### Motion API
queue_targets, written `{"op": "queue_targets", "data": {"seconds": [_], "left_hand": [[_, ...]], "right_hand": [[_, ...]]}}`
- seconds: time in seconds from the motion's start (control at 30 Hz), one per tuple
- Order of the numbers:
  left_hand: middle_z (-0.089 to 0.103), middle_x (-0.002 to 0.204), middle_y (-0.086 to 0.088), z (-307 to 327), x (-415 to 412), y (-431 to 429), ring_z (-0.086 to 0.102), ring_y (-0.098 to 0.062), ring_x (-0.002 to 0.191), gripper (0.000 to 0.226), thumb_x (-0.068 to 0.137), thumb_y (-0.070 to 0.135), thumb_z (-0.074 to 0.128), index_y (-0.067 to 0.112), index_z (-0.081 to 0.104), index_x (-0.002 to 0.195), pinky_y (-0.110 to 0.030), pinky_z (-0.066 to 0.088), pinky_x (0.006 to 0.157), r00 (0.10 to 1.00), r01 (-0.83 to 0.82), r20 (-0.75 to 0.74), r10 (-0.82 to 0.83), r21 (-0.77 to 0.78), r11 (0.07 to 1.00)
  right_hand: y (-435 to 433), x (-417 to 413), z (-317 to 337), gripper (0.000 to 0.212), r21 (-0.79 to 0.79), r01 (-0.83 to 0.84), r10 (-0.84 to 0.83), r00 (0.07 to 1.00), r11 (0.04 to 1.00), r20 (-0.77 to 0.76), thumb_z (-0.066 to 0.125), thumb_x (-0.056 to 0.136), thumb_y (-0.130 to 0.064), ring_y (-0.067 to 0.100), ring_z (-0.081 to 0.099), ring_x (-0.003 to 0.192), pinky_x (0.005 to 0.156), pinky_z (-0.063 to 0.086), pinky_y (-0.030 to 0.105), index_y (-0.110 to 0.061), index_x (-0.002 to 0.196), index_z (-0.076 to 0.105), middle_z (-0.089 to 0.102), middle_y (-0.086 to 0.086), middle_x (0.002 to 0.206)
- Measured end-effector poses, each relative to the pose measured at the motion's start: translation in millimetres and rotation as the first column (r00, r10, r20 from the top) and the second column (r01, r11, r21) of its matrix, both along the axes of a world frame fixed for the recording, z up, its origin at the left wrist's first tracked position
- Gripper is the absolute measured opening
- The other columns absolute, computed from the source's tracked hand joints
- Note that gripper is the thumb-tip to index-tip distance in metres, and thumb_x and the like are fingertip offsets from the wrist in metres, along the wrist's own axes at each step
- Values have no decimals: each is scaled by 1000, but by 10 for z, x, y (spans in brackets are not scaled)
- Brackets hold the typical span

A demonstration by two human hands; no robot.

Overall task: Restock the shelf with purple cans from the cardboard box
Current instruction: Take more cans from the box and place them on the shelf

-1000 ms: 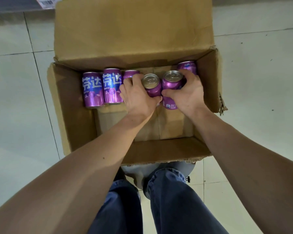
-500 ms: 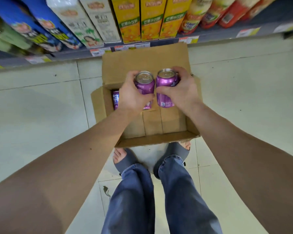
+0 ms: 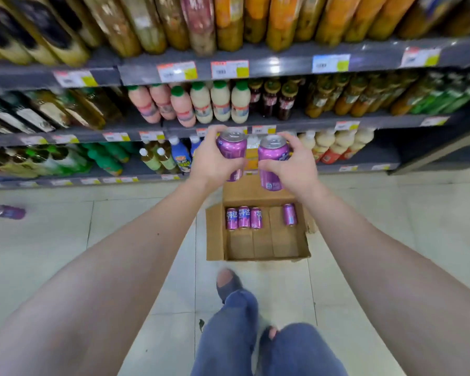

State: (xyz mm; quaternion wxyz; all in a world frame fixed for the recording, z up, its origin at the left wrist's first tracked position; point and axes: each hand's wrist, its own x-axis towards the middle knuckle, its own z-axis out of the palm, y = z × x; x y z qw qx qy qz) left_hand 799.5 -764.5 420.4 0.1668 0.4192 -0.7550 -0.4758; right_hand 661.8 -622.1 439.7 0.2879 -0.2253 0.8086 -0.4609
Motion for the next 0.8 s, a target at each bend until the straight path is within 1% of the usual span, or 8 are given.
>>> {"op": "queue_targets", "data": {"seconds": [0.07, 0.13, 0.17, 0.23, 0.33, 0.4, 0.57, 0.8], "left_hand": [[68, 109, 10, 502, 220, 7, 67, -7, 98, 76, 62, 28, 96, 29, 53, 125, -29, 55, 90, 998, -49, -49, 46, -56, 997], [66, 107, 17, 962, 458, 46, 64, 9, 94, 77, 61, 32, 98, 31, 53, 124, -15, 52, 85, 992, -79, -107, 67, -103, 992], [63, 103, 22, 1193, 599, 71, 60, 19, 89, 78, 60, 37, 98, 35, 52, 122, -4, 47, 76, 989, -93, -123, 77, -132, 987], [59, 101, 26, 1668, 922, 140, 57, 25, 84, 80, 57, 43, 98, 40, 50, 120, -1, 44, 68, 983, -126, -157, 100, -170, 977], [63, 106, 21, 2334, 1393, 268, 64, 10, 90, 86, 55, 49, 99, 38, 51, 126, -13, 52, 72, 972, -153, -203, 114, -190, 970], [63, 105, 21, 2726, 1722, 341, 65, 11, 85, 88, 57, 51, 98, 36, 51, 130, -6, 49, 62, 967, -170, -225, 120, -219, 961], [60, 106, 21, 3587, 2536, 438, 63, 3, 91, 87, 55, 58, 95, 44, 49, 128, -19, 52, 66, 940, -254, -291, 177, -254, 933], [61, 112, 19, 4498, 3579, 239, 62, 2, 94, 86, 59, 57, 94, 43, 51, 132, -16, 53, 61, 924, -274, -346, 165, -295, 915]], "right_hand": [[18, 156, 515, 78, -30, -37, 36, 998, 999, -46, 92, 68, -16, 10, 63, 97, 88, 52, 17, -17, 137, 55, 64, -6, 112], [50, 321, 1030, 81, -59, -80, 74, 992, 995, -100, 92, 69, -20, 4, 61, 92, 71, 47, 3, -17, 140, 53, 61, -5, 116], [65, 420, 1281, 84, -79, -96, 86, 989, 992, -119, 92, 69, -23, 4, 61, 95, 70, 46, 4, -18, 142, 51, 60, -4, 119], [99, 659, 1784, 91, -127, -116, 95, 983, 985, -155, 93, 67, -28, 11, 62, 104, 80, 48, 16, -20, 145, 47, 59, -4, 123], [171, 1024, 2447, 79, -189, -160, 114, 965, 969, -235, 92, 66, -32, 14, 63, 105, 72, 48, 18, -22, 135, 54, 61, -7, 117], [228, 1292, 2835, 75, -213, -195, 130, 950, 957, -285, 92, 66, -35, 14, 63, 100, 64, 45, 15, -23, 131, 56, 62, -7, 114], [308, 1951, 3606, 83, -287, -255, 155, 931, 923, -330, 92, 64, -39, 18, 64, 107, 91, 57, 40, -23, 136, 56, 65, -2, 121], [53, 2894, 4455, 91, -397, -290, 166, 934, 871, -317, 92, 63, -37, 19, 63, 110, 91, 58, 43, -23, 143, 52, 63, -1, 127]]}}
